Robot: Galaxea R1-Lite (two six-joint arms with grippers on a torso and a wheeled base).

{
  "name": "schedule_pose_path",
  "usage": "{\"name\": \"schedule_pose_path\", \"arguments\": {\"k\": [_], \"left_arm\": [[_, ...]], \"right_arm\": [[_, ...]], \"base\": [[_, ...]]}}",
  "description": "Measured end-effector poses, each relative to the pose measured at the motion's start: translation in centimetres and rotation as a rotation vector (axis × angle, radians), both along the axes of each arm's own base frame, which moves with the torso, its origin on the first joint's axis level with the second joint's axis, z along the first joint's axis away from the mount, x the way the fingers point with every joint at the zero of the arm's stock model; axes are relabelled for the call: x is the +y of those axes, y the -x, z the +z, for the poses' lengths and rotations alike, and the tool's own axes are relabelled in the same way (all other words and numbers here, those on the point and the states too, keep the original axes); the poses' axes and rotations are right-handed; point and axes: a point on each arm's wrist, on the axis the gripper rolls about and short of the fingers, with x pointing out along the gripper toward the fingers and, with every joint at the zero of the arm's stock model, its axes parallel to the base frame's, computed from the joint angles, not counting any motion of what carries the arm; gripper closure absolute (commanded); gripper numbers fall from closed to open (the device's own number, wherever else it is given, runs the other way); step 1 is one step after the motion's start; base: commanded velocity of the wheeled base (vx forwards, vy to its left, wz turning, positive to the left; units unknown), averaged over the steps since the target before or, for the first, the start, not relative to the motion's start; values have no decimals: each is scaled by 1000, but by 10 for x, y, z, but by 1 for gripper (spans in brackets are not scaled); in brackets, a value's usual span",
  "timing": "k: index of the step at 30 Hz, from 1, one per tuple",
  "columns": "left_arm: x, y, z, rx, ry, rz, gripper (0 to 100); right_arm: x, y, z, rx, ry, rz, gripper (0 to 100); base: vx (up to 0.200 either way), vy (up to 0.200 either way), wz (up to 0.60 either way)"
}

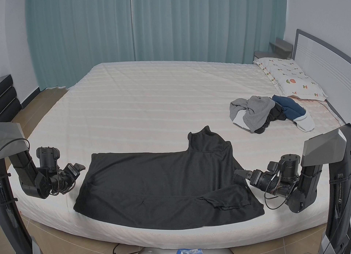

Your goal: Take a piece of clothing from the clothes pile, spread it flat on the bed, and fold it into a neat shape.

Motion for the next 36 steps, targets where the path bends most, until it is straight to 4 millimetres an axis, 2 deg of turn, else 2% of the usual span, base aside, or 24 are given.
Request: {"name": "schedule_pose_path", "arguments": {"k": [6,15,27,36], "left_arm": [[0,0,0,-2,3,2,0],[-1,-1,2,-13,41,18,0],[-5,1,1,-5,42,6,0],[-5,3,-1,8,44,4,0]], "right_arm": [[0,0,1,-4,-1,-1,0],[0,-1,1,-6,-1,-2,0],[-1,0,1,-5,-1,-2,0],[-1,0,1,-4,-1,-3,0]], "base": [[0,0,0],[200,0,0],[0,0,0],[0,200,0]]}}
